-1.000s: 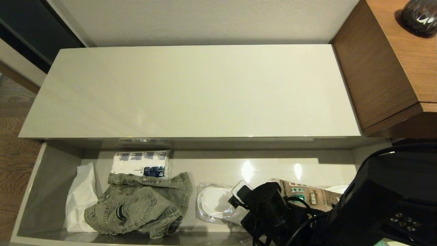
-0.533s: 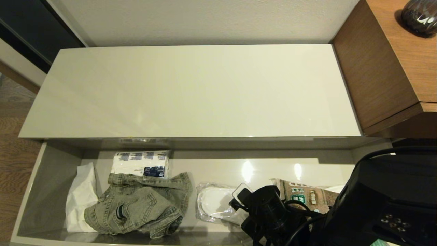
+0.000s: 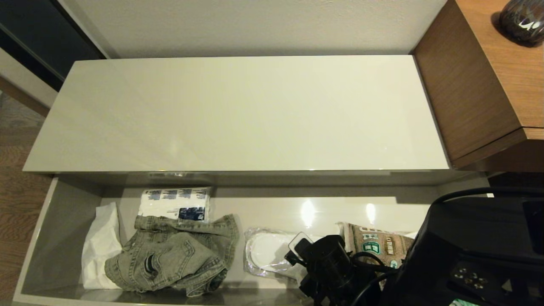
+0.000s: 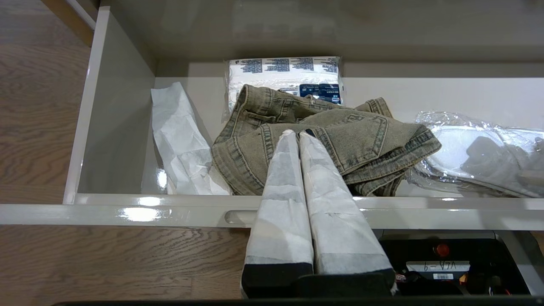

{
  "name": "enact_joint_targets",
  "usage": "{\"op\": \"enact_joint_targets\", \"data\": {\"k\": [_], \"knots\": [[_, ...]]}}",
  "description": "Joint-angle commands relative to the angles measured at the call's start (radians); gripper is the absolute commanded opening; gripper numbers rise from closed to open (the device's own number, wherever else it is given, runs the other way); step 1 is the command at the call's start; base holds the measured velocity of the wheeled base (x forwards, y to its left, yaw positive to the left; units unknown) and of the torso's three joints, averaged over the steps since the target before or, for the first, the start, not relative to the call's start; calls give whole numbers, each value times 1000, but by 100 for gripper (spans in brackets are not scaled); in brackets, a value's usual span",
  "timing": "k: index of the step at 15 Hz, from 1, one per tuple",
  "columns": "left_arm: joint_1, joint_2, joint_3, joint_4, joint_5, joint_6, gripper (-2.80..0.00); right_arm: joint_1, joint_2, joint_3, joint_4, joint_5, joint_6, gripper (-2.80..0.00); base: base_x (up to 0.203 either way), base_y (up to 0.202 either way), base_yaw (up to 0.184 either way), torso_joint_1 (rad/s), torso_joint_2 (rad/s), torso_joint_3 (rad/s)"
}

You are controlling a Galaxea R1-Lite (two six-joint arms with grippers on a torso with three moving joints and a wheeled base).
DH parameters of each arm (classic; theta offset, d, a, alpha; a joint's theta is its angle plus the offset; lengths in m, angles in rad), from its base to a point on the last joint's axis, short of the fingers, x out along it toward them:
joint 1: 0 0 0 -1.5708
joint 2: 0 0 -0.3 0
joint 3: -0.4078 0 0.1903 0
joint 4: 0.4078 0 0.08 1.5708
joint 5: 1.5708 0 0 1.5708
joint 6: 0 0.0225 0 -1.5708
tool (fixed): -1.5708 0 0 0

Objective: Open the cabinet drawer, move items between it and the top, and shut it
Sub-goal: Take out the disposable slippers from the drawer

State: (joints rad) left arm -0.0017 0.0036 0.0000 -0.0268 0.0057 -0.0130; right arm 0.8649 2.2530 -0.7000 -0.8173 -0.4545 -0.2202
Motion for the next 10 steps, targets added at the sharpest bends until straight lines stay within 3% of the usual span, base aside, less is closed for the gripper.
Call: {"op": "enact_joint_targets", "data": {"k": [1,7,10], "knots": [[0,-1,2,-1,0,-1,-280,0,27,0,-3,1,-3,0,0,0,0,0,0,0],[0,-1,2,-1,0,-1,-280,-23,16,-14,7,29,-1,0,0,0,0,0,0,0],[0,-1,2,-1,0,-1,-280,-31,-87,-17,56,74,6,0,0,0,0,0,0,0]]}}
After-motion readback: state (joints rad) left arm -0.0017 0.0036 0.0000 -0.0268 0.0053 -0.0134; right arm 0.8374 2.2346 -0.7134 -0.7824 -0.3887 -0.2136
